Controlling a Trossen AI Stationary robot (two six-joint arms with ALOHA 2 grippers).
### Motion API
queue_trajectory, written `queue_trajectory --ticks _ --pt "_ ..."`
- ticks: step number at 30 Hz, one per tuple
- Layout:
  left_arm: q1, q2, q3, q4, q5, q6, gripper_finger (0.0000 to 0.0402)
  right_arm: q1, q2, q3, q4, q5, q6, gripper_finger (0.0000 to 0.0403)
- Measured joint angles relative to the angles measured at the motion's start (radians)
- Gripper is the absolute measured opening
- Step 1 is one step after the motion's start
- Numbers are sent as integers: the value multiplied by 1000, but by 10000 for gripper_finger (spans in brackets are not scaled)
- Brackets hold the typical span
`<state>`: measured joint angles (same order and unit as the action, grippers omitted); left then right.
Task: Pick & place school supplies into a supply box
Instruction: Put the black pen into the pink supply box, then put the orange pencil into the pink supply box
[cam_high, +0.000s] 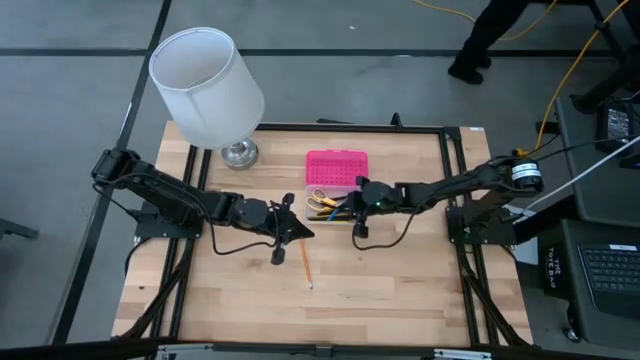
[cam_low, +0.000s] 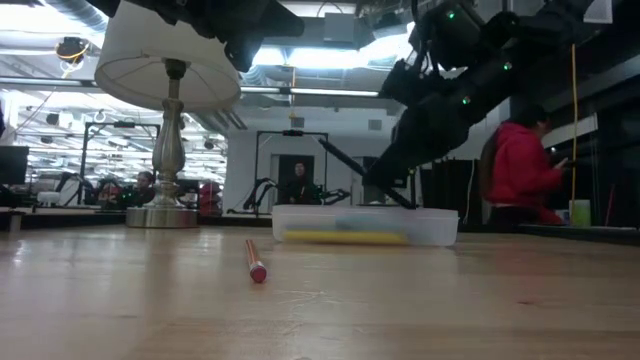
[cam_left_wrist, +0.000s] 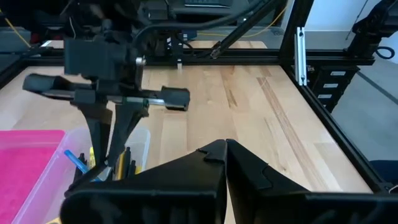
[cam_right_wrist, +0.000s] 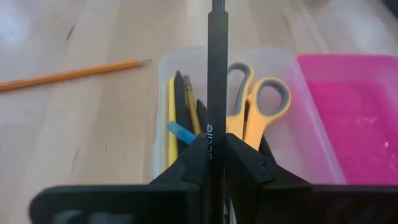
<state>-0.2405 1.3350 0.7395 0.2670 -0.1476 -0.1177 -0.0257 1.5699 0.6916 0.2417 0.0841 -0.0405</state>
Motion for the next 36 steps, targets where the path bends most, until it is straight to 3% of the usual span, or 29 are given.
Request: queue_trajectory --ticks 25,36 --pt "0 0 0 -1 11 -2 4 0 83 0 8 0 55 65" --pt "0 0 0 -1 11 0 4 0 63 30 -42 0 28 136"
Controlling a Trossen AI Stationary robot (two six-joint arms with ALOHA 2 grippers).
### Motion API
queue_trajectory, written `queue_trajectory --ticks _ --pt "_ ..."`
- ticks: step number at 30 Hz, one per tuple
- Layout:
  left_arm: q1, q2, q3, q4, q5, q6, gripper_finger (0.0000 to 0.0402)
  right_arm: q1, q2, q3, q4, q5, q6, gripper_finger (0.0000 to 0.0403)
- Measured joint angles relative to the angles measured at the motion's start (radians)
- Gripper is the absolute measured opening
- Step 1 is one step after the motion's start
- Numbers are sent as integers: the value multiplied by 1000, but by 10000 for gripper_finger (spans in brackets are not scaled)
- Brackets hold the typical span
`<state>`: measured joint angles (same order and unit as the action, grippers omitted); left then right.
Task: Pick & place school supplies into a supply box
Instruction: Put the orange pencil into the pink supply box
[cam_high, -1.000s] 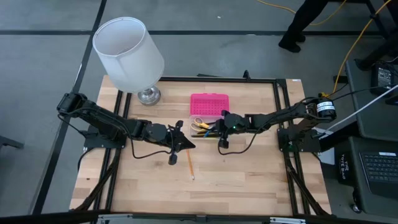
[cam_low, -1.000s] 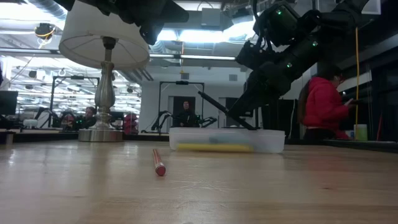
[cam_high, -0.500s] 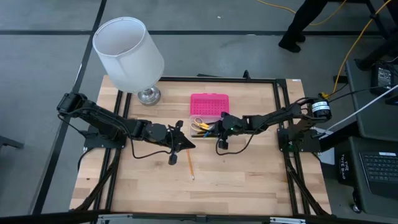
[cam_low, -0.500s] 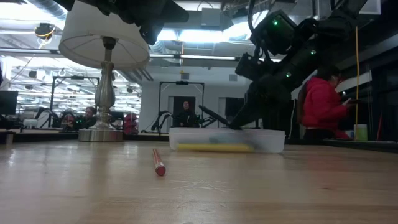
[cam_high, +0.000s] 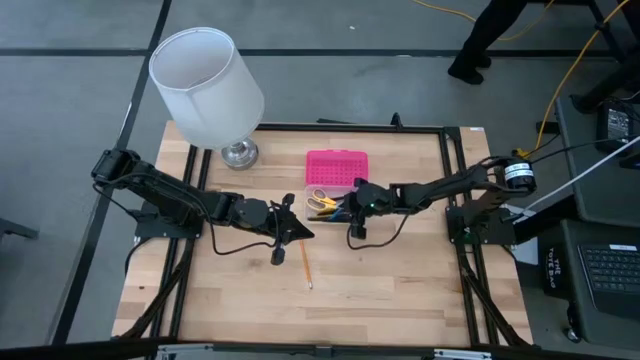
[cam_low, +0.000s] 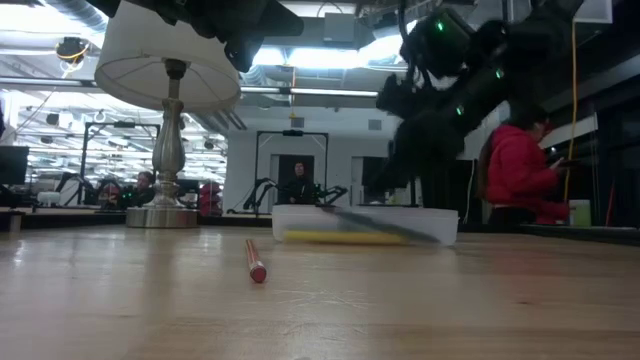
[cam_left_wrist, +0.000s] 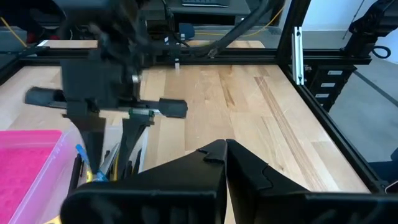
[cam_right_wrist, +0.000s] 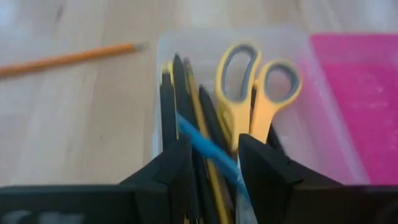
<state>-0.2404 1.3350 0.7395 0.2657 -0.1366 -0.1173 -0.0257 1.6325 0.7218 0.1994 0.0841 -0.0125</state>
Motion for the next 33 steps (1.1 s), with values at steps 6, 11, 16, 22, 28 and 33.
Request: queue_trajectory --ticks 6,11,16,22,28,33 --pt "0 0 0 2 -2 0 4 12 -110 58 -138 3 4 142" --pt "1 0 0 -1 -1 47 4 54 -207 59 -189 63 3 140" --pt "0 0 0 -14 0 78 4 125 -273 2 -190 237 66 109" --pt "0 0 0 -39 -1 79 4 226 -333 -160 -52 398 139 40" --pt "0 0 0 -61 -1 79 4 298 -385 -271 174 406 173 13" --pt "0 0 0 -68 -1 119 15 326 -385 -326 207 440 310 22"
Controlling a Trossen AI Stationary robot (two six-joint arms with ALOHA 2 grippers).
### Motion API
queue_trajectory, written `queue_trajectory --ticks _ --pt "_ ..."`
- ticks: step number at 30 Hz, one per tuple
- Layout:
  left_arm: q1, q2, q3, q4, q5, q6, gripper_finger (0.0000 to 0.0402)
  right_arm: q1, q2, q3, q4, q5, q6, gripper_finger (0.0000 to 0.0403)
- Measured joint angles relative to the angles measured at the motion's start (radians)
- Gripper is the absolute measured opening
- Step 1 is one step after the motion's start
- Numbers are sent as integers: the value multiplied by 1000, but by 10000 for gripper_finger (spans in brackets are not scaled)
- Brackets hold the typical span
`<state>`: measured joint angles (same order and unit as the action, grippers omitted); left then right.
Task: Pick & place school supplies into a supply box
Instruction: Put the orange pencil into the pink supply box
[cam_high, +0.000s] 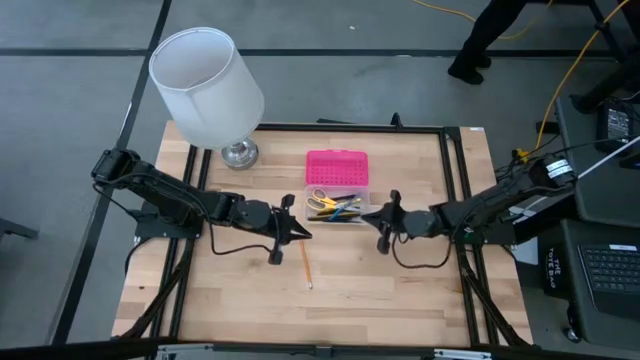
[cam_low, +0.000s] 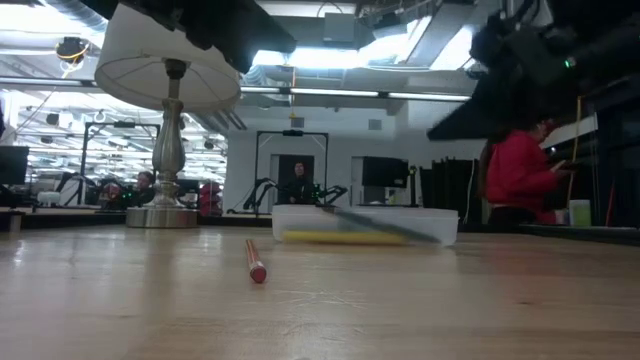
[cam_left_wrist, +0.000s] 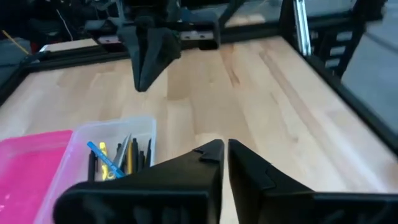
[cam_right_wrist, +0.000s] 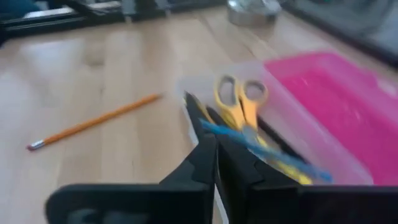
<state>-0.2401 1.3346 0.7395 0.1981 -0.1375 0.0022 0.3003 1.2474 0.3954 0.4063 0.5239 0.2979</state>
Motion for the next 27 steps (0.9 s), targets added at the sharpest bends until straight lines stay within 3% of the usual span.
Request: queue_trajectory --ticks 6,11,14,19,27 --pt "0 0 0 -65 0 91 74 33 11 -41 12 73 136 6" --pt "0 0 0 -75 -52 125 134 45 14 -33 33 113 118 16" --pt "3 0 20 -152 -41 46 159 45 14 -32 70 113 66 14" --pt "4 38 134 -366 -81 -1 174 44 14 -32 77 112 11 5" --pt "-10 225 299 -509 -76 183 175 44 14 -32 76 111 5 22"
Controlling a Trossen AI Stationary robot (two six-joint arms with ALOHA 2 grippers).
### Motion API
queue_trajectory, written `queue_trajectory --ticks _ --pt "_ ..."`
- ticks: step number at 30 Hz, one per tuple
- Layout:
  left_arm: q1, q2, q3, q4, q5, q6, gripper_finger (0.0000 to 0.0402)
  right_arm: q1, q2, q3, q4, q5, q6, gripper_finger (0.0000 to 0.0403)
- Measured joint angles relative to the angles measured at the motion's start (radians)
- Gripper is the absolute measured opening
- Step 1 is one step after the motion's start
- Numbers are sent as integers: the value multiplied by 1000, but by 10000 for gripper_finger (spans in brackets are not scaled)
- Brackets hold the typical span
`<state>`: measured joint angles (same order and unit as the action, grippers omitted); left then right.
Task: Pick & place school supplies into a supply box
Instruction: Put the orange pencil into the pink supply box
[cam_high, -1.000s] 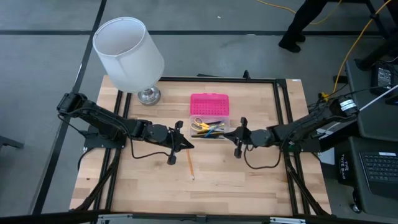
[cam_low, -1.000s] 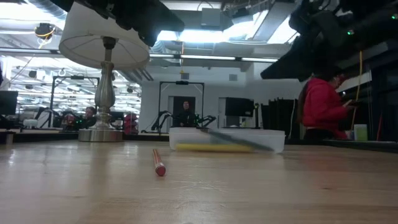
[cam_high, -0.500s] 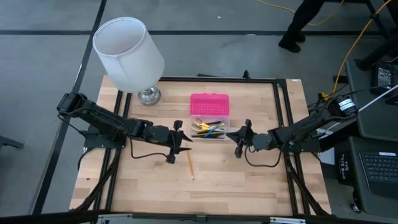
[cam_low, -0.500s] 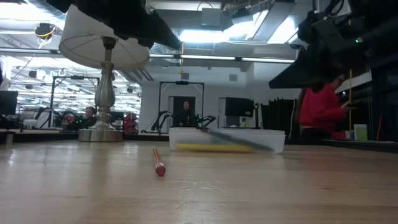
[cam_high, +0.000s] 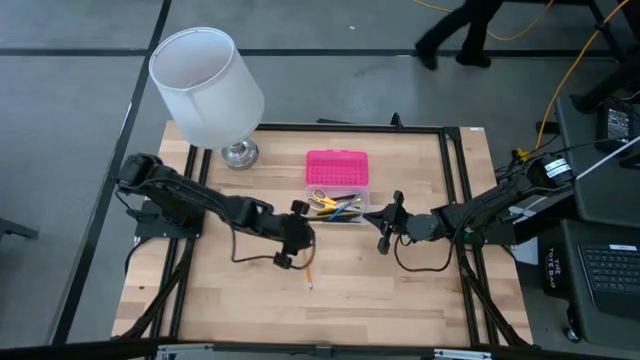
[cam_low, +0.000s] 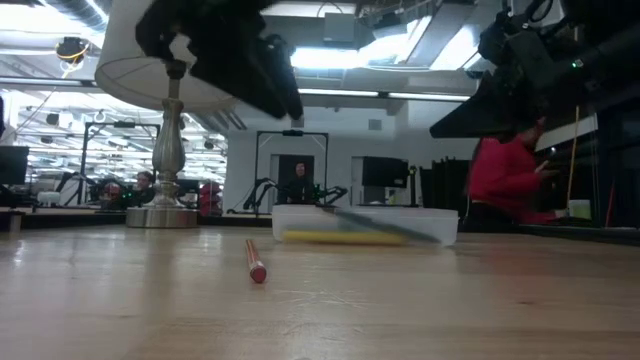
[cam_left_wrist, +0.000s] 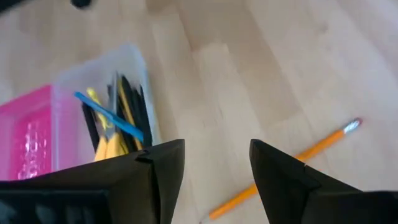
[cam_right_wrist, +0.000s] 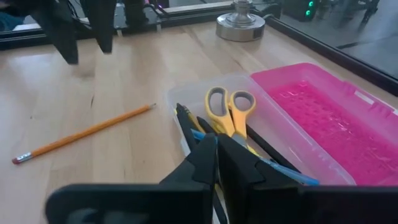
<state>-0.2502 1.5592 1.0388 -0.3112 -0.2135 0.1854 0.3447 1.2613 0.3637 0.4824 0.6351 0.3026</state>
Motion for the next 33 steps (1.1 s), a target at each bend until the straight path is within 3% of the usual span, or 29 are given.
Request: queue_trajectory --ticks 6,13,21,33 --pt "-10 155 174 -234 10 15 175 0 0 0 -1 -22 -12 11" --pt "-11 295 330 -417 112 65 175 0 0 0 -2 -44 -24 9" --pt "-12 332 343 -420 154 150 175 0 0 0 0 -45 -23 28" --pt "-12 338 343 -458 146 213 175 0 0 0 0 -45 -23 8"
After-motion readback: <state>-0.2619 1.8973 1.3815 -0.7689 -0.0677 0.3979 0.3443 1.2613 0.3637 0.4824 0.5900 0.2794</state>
